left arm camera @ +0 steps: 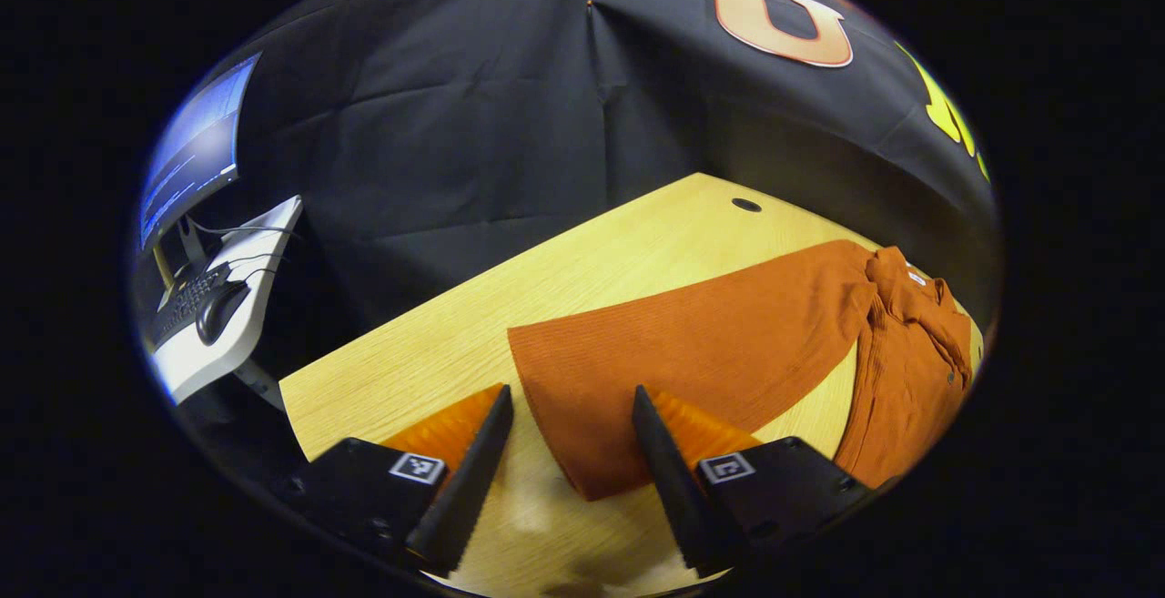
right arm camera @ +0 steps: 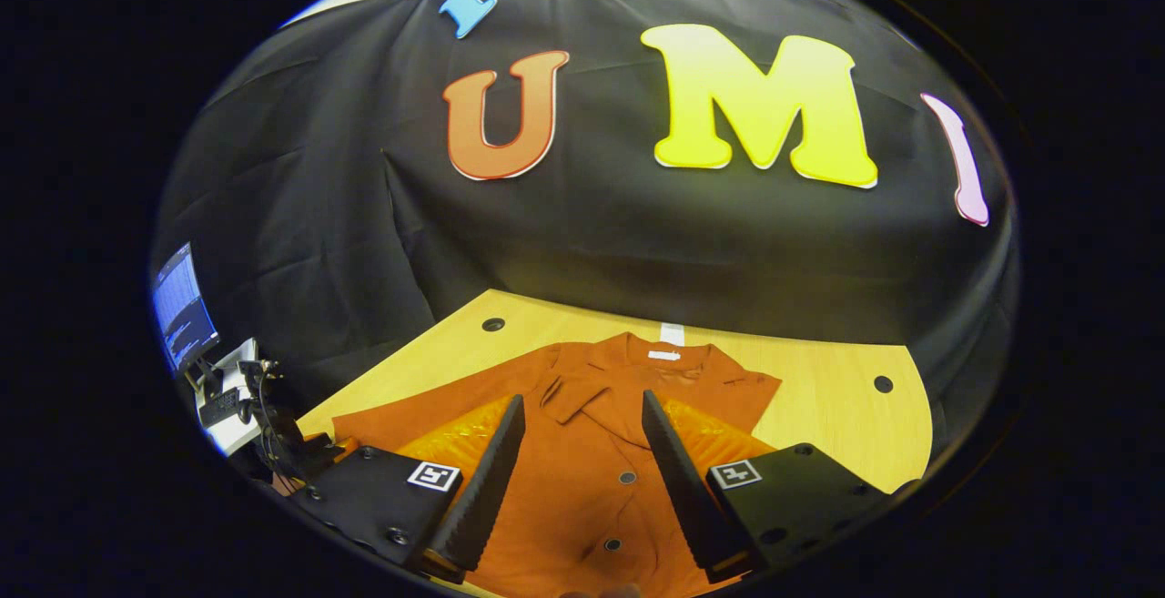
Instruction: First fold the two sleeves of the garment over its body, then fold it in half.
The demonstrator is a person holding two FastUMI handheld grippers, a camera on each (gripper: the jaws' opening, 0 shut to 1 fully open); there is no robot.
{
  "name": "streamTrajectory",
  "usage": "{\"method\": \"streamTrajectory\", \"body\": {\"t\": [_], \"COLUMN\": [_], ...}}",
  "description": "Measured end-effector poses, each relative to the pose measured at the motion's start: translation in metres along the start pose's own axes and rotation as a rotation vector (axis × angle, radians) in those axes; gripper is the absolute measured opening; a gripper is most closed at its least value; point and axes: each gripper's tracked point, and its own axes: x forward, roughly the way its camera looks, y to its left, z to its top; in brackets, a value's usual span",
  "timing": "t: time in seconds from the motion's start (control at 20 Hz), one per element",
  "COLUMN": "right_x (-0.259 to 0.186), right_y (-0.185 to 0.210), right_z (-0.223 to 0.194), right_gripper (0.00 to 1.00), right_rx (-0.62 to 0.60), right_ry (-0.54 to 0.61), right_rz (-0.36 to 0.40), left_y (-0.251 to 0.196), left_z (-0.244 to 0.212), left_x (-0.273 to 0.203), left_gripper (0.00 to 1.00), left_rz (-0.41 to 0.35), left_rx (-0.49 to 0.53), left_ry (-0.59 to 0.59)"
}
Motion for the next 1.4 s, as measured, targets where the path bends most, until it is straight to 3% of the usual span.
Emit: {"method": "streamTrajectory", "body": {"t": [0.2,0.3,0.4,0.5,0.8,1.0,1.1,1.2,1.4], "right_x": [-0.016,-0.025,-0.032,-0.036,-0.052,-0.077,-0.096,-0.115,-0.158], "right_y": [-0.004,-0.004,-0.008,-0.020,-0.049,-0.087,-0.105,-0.121,-0.171], "right_z": [0.010,0.014,0.011,0.004,-0.003,0.000,0.003,-0.005,-0.024], "right_gripper": [0.84,0.83,0.84,0.84,0.84,0.84,0.91,0.92,0.92], "right_rx": [-0.010,-0.013,0.007,0.029,0.098,0.133,0.171,0.215,0.252], "right_ry": [-0.019,-0.036,-0.038,-0.036,-0.065,-0.122,-0.163,-0.179,-0.208], "right_rz": [0.007,0.016,0.014,0.000,-0.028,-0.097,-0.130,-0.152,-0.249], "left_y": [-0.001,-0.004,-0.013,-0.007,-0.058,-0.128,-0.175,-0.221,-0.332], "left_z": [0.000,0.004,0.010,0.028,0.130,0.205,0.236,0.260,0.268], "left_x": [0.009,0.010,0.005,0.006,-0.010,-0.033,-0.049,-0.068,-0.104], "left_gripper": [0.07,0.07,0.04,0.03,0.03,0.03,0.03,0.03,0.03], "left_rz": [-0.011,-0.050,-0.124,-0.133,-0.233,-0.349,-0.422,-0.488,-0.624], "left_rx": [0.005,-0.010,-0.095,-0.129,-0.055,-0.006,0.028,0.097,0.246], "left_ry": [-0.001,0.006,0.051,0.048,-0.051,-0.127,-0.153,-0.189,-0.223]}}
